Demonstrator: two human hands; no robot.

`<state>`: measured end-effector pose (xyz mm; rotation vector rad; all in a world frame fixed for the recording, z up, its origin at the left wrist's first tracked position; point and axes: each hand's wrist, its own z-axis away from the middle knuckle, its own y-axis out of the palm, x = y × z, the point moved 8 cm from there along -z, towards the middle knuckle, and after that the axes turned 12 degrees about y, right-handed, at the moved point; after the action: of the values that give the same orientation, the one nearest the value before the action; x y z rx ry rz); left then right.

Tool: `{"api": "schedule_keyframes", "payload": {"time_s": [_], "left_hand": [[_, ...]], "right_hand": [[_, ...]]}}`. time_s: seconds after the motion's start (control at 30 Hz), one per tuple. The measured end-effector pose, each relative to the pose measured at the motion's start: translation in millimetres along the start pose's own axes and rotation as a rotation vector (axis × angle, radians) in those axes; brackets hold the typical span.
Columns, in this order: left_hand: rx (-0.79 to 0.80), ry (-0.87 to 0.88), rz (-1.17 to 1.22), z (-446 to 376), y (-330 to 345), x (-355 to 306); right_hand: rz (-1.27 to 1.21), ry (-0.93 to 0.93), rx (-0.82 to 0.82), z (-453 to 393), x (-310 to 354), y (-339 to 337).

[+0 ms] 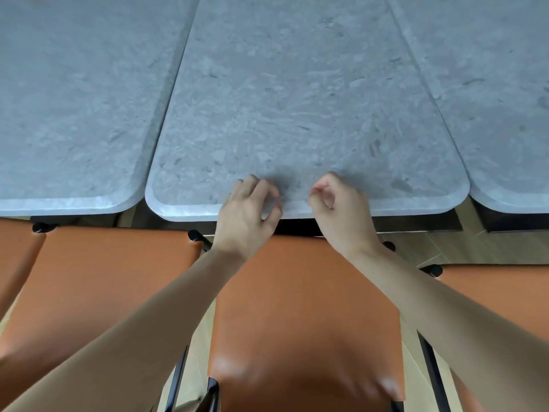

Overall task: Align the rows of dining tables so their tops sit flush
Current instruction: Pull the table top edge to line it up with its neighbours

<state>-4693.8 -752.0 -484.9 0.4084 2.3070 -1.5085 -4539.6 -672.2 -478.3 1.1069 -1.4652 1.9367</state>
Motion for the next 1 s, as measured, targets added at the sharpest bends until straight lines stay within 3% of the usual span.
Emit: {"api": "schedule_keyframes", "payload": {"time_s": [0.1, 0.23, 0.4, 0.6, 0.73, 0.8, 0.9, 1.0], "left_hand": [[0.061, 0.107, -0.211, -8, 5, 13], [0.185, 0.275, -0.362, -23, 10, 23], [0.379, 0.295, -0.397, -29, 32, 32], [0.37, 0.292, -0.424, -30, 33, 34], [0.363, 0.282, -0.421, -32, 34, 32], [0.369, 0.283, -0.414, -32, 33, 31], [0.41, 0.26, -0.412, -33, 34, 31], [0.452, 0.223, -0.411, -34, 35, 33]], "right_hand": [[0.347, -0.329, -0.151, -14, 3, -6], [0.675, -0.408, -0.261, -35, -22, -6], [0.721, -0.447, -0.419, -36, -19, -6], [0.669, -0.437, -0.381, -36, -19, -6], [0.263, -0.364, -0.378, -35, -23, -36], [-0.005, -0.151, -0.583, -26, -47, -78], [-0.452, 0.317, -0.959, 3, -112, -131], [-0.718, 0.588, -1.089, 11, -150, -145]]}}
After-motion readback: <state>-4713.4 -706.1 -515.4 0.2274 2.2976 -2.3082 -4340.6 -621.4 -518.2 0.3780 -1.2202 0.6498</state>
